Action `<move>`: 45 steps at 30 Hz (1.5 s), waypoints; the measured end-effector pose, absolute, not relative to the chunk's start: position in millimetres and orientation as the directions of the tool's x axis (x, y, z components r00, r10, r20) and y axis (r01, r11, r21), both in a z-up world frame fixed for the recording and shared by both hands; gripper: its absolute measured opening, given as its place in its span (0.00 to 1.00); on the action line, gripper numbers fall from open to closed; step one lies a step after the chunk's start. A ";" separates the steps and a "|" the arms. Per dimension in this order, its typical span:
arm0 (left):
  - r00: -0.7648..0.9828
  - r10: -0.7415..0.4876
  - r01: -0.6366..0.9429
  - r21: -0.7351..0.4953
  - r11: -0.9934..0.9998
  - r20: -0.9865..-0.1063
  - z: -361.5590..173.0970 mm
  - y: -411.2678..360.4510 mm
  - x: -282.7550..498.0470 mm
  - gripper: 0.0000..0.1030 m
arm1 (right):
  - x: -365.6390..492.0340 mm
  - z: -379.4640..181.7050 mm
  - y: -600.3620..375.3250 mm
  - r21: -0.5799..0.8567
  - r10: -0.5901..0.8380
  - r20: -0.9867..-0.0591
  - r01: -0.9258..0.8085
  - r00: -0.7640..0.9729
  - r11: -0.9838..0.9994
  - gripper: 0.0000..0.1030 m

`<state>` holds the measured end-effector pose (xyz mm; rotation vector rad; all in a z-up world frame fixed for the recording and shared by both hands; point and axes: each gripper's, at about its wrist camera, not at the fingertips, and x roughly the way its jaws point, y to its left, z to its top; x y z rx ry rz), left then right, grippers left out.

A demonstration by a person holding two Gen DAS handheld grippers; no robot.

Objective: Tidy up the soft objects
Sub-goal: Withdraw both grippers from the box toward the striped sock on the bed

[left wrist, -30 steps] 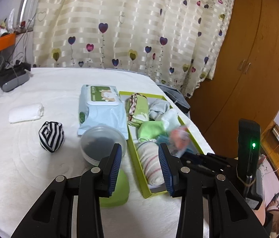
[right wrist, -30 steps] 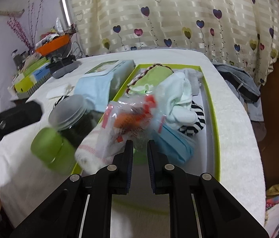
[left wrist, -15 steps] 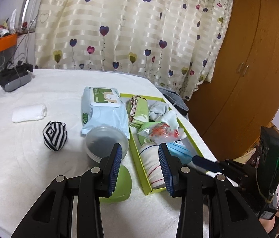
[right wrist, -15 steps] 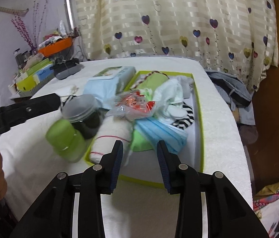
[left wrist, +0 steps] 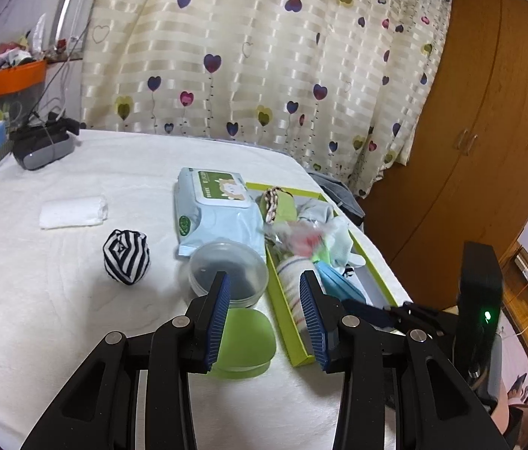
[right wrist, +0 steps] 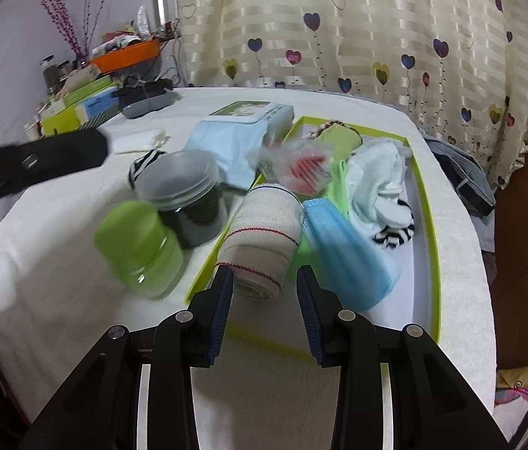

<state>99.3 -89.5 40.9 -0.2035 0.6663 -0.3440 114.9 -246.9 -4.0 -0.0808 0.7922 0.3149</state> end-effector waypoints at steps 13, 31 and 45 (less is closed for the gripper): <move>0.734 -0.355 0.221 -0.290 0.931 -0.579 36.9 -76.7 103.3 0.36 | 109.8 9.1 -249.0 0.071 0.256 -0.679 -0.285 0.688 0.956 0.36; 0.751 -0.292 0.190 -0.230 0.955 -0.592 39.8 -56.5 76.7 0.36 | 67.7 54.4 -240.0 0.083 0.273 -0.583 -0.279 0.765 0.957 0.45; 0.759 -0.286 0.159 -0.259 0.953 -0.585 43.5 -22.1 74.8 0.39 | 63.6 64.6 -195.3 0.055 0.346 -0.573 -0.386 0.743 0.921 0.45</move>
